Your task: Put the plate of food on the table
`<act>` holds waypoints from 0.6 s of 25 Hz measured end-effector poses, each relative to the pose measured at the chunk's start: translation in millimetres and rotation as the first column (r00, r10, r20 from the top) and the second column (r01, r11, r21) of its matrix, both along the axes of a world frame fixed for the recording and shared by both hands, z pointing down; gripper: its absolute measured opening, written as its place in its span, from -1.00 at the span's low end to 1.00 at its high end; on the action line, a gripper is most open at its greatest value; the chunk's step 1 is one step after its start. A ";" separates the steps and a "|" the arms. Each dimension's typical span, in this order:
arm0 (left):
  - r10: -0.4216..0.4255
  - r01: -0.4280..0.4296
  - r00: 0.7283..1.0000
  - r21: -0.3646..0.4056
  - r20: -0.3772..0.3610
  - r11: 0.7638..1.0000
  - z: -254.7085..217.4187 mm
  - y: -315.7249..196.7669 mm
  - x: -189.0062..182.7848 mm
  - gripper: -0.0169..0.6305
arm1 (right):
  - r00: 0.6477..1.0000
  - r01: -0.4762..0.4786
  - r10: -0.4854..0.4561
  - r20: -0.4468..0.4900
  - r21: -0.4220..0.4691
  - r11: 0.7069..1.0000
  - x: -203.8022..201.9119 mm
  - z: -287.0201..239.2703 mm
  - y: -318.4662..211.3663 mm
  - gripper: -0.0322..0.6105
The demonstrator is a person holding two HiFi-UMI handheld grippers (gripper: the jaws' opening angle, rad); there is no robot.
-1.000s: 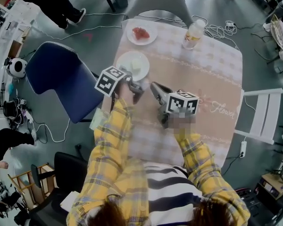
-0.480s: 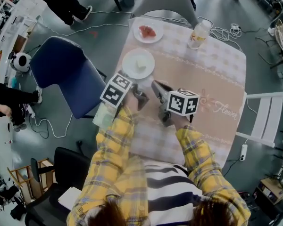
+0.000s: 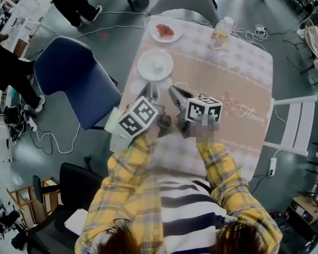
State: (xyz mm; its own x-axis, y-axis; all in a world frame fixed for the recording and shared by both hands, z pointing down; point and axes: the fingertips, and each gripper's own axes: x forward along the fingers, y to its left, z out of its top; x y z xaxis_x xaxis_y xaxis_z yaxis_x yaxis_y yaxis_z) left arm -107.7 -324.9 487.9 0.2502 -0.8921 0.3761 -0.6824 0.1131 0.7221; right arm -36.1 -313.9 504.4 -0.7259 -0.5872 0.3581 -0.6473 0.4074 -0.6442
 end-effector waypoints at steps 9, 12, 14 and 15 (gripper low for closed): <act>0.149 -0.152 0.987 0.053 0.058 0.987 -17.4 64.1 19.8 -0.96 | 0.998 -0.054 0.057 -0.029 0.072 0.996 13.8 -23.6 36.4 -0.90; 0.205 -0.210 0.976 0.054 0.074 0.976 -16.9 84.3 26.9 -0.96 | 0.997 -0.073 0.076 -0.033 0.087 0.994 18.5 -28.4 49.2 -0.90; 0.242 -0.247 0.967 0.053 0.077 0.968 -16.8 96.9 29.7 -0.96 | 0.996 -0.079 0.082 -0.031 0.093 0.992 20.1 -31.4 59.3 -0.90; 0.259 -0.264 0.963 0.054 0.078 0.963 -17.0 103.1 30.2 -0.96 | 0.996 -0.081 0.084 -0.031 0.097 0.992 20.7 -33.0 64.9 -0.90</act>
